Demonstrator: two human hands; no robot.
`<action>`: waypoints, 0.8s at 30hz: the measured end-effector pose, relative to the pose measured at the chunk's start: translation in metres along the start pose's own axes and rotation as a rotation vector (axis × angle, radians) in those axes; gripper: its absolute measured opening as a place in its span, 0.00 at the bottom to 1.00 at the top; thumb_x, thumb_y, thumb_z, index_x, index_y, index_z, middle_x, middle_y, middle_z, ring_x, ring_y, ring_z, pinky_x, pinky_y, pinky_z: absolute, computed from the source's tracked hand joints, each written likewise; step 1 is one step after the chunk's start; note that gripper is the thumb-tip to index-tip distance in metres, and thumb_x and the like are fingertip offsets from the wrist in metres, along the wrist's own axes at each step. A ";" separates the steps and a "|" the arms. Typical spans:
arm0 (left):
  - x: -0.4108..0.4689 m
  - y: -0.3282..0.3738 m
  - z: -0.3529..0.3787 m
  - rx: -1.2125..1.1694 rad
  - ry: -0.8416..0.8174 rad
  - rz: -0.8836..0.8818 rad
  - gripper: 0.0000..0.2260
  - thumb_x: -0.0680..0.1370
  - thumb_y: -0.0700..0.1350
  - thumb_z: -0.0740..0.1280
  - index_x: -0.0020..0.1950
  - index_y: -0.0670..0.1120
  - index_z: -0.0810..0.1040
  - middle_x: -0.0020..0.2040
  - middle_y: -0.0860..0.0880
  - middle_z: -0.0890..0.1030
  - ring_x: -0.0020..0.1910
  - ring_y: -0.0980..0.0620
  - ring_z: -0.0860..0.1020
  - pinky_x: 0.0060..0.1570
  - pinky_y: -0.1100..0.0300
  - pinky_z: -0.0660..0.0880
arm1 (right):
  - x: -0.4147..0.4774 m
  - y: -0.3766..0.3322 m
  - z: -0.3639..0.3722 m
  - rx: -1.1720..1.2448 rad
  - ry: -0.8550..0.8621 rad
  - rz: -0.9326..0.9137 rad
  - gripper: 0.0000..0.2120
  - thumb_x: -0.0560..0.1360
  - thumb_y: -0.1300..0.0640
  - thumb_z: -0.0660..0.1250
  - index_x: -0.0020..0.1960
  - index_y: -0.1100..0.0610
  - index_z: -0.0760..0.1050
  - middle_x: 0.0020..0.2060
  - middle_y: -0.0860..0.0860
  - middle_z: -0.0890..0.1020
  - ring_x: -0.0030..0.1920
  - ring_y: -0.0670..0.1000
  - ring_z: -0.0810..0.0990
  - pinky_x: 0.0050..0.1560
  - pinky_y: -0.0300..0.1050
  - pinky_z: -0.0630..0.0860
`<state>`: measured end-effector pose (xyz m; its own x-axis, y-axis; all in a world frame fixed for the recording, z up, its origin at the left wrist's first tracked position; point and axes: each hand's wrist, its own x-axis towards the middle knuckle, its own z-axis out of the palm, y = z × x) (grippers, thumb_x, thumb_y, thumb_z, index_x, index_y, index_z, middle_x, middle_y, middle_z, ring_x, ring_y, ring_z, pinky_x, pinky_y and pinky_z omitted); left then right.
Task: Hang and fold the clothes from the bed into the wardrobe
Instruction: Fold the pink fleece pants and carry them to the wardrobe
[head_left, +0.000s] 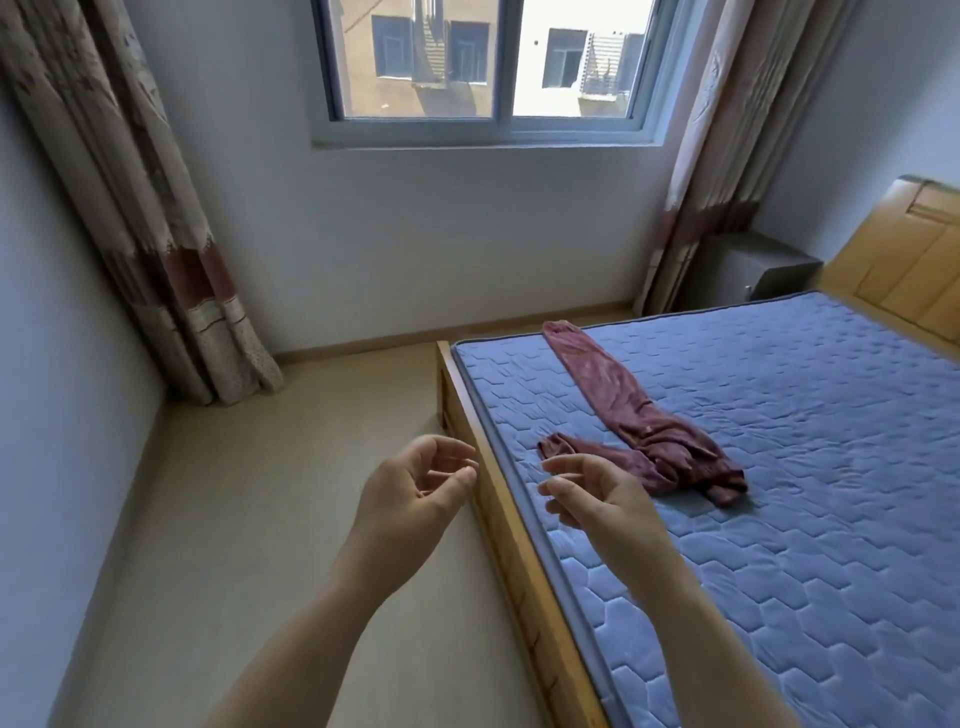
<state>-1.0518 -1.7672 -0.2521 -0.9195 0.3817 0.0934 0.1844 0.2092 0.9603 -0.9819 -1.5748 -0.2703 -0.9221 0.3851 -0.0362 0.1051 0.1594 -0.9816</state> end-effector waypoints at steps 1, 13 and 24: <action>0.019 -0.004 -0.004 -0.007 -0.026 0.013 0.06 0.76 0.42 0.70 0.49 0.52 0.80 0.45 0.53 0.85 0.44 0.54 0.83 0.45 0.62 0.79 | 0.011 0.001 0.004 0.008 0.025 0.017 0.06 0.76 0.62 0.68 0.50 0.52 0.79 0.41 0.51 0.85 0.39 0.47 0.82 0.42 0.38 0.77; 0.210 -0.031 0.019 -0.108 -0.403 0.020 0.07 0.75 0.38 0.71 0.47 0.50 0.82 0.45 0.48 0.85 0.43 0.48 0.82 0.46 0.55 0.78 | 0.114 0.013 -0.002 0.048 0.415 0.232 0.06 0.77 0.61 0.67 0.51 0.53 0.80 0.41 0.51 0.85 0.38 0.43 0.82 0.39 0.33 0.76; 0.353 -0.027 0.124 -0.046 -0.598 0.033 0.05 0.76 0.38 0.70 0.47 0.49 0.81 0.42 0.49 0.85 0.39 0.56 0.83 0.39 0.70 0.76 | 0.234 0.053 -0.095 0.098 0.592 0.281 0.05 0.76 0.62 0.67 0.49 0.54 0.80 0.43 0.51 0.85 0.37 0.42 0.81 0.40 0.33 0.74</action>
<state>-1.3382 -1.5265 -0.2776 -0.5567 0.8302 -0.0278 0.1822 0.1547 0.9710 -1.1569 -1.3897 -0.3128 -0.5012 0.8390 -0.2118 0.2517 -0.0928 -0.9633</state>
